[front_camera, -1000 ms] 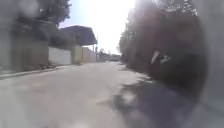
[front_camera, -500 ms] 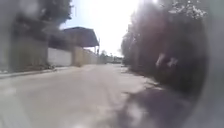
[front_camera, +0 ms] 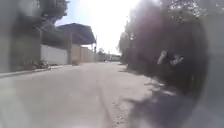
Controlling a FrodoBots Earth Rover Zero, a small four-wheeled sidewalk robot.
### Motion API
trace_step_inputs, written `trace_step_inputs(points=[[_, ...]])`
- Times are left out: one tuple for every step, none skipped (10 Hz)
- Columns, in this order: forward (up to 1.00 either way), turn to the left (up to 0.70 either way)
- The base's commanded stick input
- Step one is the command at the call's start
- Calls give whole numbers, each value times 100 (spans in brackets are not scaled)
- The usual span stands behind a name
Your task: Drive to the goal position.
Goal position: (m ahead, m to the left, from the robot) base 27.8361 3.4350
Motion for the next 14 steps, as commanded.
trace_step_inputs(points=[[100,0],[100,0],[100,0],[100,0],[100,0],[100,0],[100,0],[100,0],[100,0],[100,0],[100,0],[100,0],[100,0],[100,0]])
